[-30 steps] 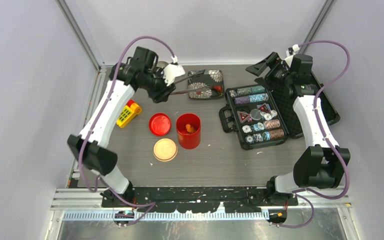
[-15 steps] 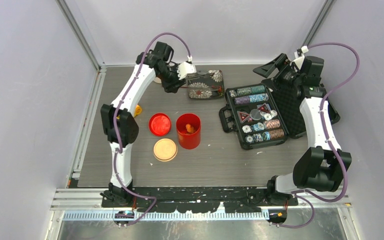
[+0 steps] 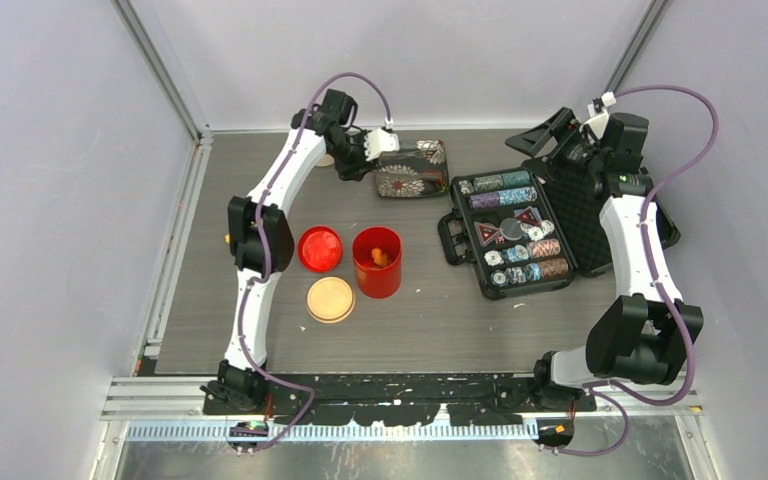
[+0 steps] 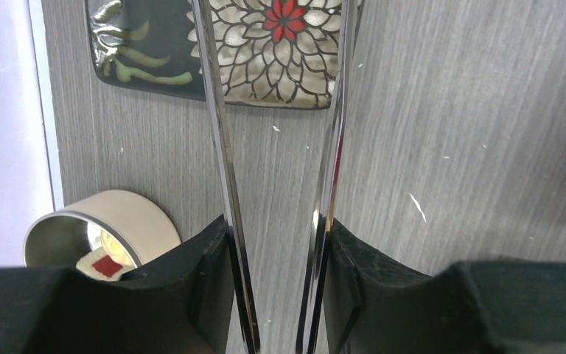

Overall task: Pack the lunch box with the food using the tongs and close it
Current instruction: Pick up the fake food from the plate.

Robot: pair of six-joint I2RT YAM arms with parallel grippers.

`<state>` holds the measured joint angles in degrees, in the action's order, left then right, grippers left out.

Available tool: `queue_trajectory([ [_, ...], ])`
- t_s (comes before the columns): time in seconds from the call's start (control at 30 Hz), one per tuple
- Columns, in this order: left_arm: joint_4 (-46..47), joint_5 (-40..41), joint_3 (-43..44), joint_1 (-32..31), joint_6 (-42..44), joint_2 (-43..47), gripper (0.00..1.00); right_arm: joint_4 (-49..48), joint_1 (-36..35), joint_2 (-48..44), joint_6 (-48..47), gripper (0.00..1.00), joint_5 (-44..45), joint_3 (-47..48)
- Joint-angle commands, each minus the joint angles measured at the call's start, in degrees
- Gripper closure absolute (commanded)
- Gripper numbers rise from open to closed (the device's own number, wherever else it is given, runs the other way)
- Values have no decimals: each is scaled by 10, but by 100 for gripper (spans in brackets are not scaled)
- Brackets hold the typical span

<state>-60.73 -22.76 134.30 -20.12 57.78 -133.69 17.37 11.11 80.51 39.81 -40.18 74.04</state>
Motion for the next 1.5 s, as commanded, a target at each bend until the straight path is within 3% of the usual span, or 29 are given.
queue_trajectory([
  [0.0,31,-17,42,2,18,-23,57,-23,5,-14,3,14,-4,-1],
  [0.83,78,19,59,-12,41,-87,63,-23,19,-18,15,15,1,-14],
  [1.2,84,33,54,-5,21,-67,79,-22,21,-12,17,15,3,-13],
  [1.47,105,17,-14,8,-40,7,87,-31,21,-3,27,17,3,-13],
])
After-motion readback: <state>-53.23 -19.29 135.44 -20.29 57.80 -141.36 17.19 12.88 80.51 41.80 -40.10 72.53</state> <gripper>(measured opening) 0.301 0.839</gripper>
